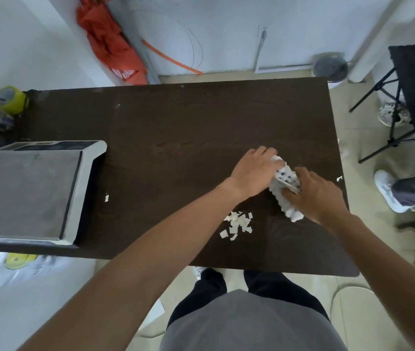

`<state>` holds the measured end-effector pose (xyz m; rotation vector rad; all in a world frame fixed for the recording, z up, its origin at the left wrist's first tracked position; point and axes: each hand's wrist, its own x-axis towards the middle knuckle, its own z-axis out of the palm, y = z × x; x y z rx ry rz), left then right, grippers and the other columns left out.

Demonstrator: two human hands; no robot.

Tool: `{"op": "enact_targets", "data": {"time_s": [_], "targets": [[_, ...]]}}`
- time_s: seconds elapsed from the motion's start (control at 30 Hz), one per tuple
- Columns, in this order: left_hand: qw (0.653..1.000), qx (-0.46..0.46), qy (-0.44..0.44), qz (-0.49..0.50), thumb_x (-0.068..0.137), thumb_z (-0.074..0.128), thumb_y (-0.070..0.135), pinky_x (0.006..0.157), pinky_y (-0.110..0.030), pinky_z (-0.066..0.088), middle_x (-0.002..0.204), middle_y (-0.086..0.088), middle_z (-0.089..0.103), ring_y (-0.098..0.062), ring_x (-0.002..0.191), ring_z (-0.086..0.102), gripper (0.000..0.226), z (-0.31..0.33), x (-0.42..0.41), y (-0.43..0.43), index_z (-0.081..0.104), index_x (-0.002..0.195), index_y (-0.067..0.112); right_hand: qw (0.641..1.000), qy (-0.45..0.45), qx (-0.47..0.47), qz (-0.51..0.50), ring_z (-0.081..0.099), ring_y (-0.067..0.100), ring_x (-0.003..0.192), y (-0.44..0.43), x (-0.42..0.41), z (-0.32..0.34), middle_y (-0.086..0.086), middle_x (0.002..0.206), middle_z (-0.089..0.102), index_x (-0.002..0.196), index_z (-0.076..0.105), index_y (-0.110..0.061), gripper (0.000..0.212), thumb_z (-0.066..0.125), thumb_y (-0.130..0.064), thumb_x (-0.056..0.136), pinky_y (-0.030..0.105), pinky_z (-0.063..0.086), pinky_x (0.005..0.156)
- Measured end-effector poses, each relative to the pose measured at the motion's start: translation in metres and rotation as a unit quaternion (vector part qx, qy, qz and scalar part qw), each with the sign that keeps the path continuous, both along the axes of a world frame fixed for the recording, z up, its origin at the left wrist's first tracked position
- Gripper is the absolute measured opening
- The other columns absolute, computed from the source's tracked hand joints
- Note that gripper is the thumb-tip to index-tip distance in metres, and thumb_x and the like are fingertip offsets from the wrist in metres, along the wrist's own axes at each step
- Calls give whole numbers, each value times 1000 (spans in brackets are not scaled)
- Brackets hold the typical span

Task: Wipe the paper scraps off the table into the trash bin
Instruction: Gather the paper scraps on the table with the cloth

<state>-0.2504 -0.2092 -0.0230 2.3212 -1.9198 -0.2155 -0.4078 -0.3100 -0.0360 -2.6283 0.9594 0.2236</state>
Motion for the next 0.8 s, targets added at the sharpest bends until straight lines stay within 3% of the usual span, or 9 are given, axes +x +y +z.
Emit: {"op": "enact_targets", "data": {"time_s": [0.17,0.3,0.43,0.6,0.8], "targets": [[994,16,-34,-98,88,66,3,107,-45,42,144,-12,51,-29,132,48,46,-11,-12,-35,63,131,19,994,17,64,-85,51,25,67,10,-14,-19,2,88,57,116,38,-17,42,49,-51,94,36,41,65],[992,29,-31,-118,85,68,2,108,-44,41,142,-12,52,-29,130,49,47,-16,-12,-54,63,129,20,982,-25,91,-163,61,40,76,14,-10,-34,9,82,56,105,40,-12,39,54,-46,94,38,39,66],[992,29,-46,-110,90,65,4,115,-42,34,150,-13,47,-29,138,43,46,-24,1,-71,61,133,20,977,-73,81,-184,62,41,72,10,9,-46,19,83,64,100,39,-8,42,55,-47,93,40,43,62],[999,17,-33,-14,92,63,10,118,-41,30,153,-13,41,-28,142,38,44,-31,32,-76,58,136,20,988,-64,55,-128,64,43,79,-12,49,-49,17,89,65,108,42,-6,42,51,-45,96,41,42,65],[990,8,-17,142,95,58,13,119,-41,29,152,-15,40,-30,143,35,41,-40,78,-39,56,136,17,999,-30,9,9,67,39,84,-10,121,-51,14,98,68,122,41,-6,48,46,-46,98,36,38,63]]}}
